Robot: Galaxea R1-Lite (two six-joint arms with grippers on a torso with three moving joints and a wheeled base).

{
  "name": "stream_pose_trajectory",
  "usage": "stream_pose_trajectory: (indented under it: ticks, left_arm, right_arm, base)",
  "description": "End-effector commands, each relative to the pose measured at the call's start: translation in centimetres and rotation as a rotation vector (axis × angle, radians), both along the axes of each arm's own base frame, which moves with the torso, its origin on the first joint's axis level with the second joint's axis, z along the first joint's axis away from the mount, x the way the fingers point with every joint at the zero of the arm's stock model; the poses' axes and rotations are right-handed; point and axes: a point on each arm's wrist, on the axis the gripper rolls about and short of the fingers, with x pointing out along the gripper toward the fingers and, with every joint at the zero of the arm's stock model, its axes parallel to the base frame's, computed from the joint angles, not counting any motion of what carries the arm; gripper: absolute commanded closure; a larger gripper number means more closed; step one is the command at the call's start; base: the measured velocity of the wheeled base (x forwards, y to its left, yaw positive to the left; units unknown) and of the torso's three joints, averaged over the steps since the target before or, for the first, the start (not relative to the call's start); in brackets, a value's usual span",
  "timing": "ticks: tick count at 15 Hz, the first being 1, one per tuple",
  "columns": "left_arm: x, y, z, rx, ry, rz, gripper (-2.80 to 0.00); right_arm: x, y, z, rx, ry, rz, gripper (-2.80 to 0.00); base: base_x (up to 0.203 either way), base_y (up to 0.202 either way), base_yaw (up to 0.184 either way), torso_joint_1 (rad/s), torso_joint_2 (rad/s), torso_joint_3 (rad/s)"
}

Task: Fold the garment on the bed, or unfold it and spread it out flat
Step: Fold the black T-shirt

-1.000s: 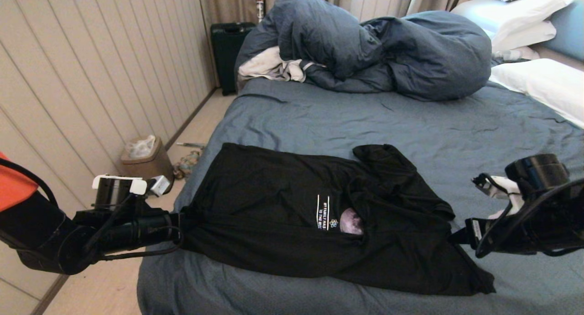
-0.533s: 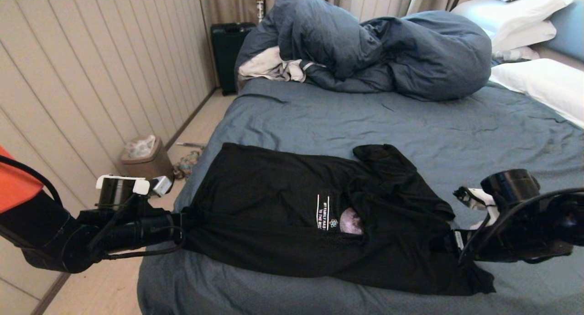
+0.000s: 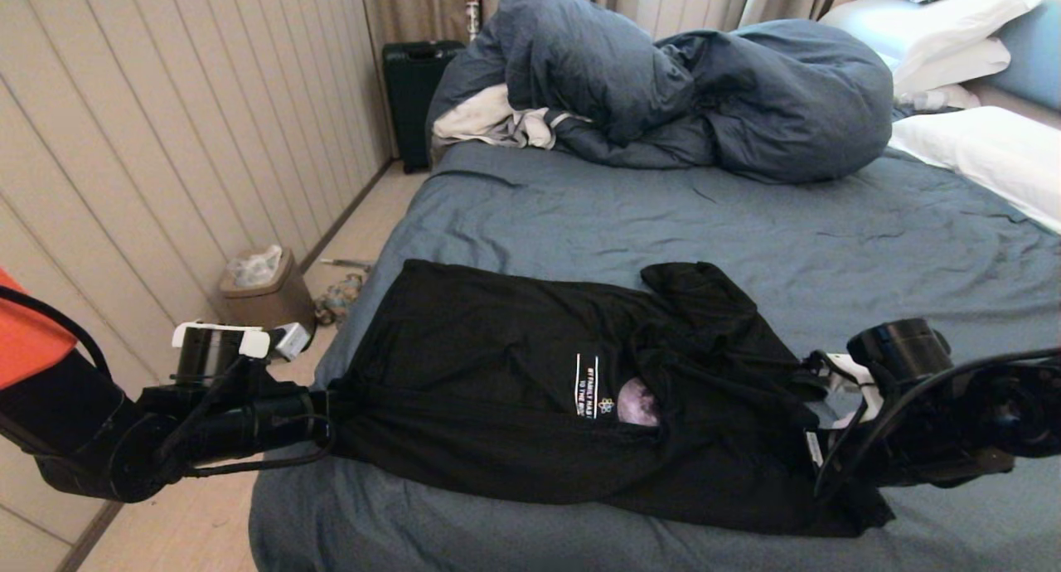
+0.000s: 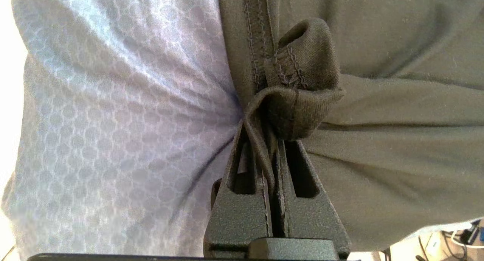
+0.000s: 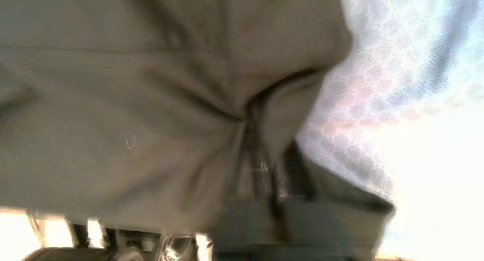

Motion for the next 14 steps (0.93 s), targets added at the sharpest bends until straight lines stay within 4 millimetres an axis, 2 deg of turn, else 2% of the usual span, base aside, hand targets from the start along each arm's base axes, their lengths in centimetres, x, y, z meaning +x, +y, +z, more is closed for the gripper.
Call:
stream_pose_trajectory:
  ticks: [1, 4, 8, 11, 14]
  left_arm:
    - [-0.5, 0.0, 0.4, -0.004, -0.007, -0.004, 0.00]
    - [-2.1, 0.3, 1.5, -0.008, -0.024, -0.005, 0.00]
    - [-4.8, 0.6, 3.6, -0.008, -0.031, -0.008, 0.00]
    - [-7.2, 0.5, 3.7, 0.006, 0.016, -0.049, 0.00]
    - [-7.9, 0.6, 3.6, 0.034, 0.013, -0.072, 0.00]
  right_arm:
    - [-0.3, -0.1, 0.0, 0.002, 0.004, -0.004, 0.00]
    - [-1.2, -0.2, 0.9, 0.002, -0.024, -0.008, 0.00]
    - [-3.5, -0.3, 1.6, -0.006, -0.024, -0.005, 0.00]
    - [-5.6, -0.8, 2.9, -0.017, 0.000, -0.006, 0.00]
    - [-7.2, -1.5, 3.4, -0.042, 0.015, 0.002, 0.00]
  base:
    - [0.000, 0.000, 0.000, 0.000, 0.00, 0.000]
    - [0.000, 0.000, 0.000, 0.000, 0.00, 0.000]
    - [0.000, 0.000, 0.000, 0.000, 0.00, 0.000]
    - [0.000, 0.000, 0.000, 0.000, 0.00, 0.000]
    - [0.000, 0.000, 0.000, 0.000, 0.00, 0.000]
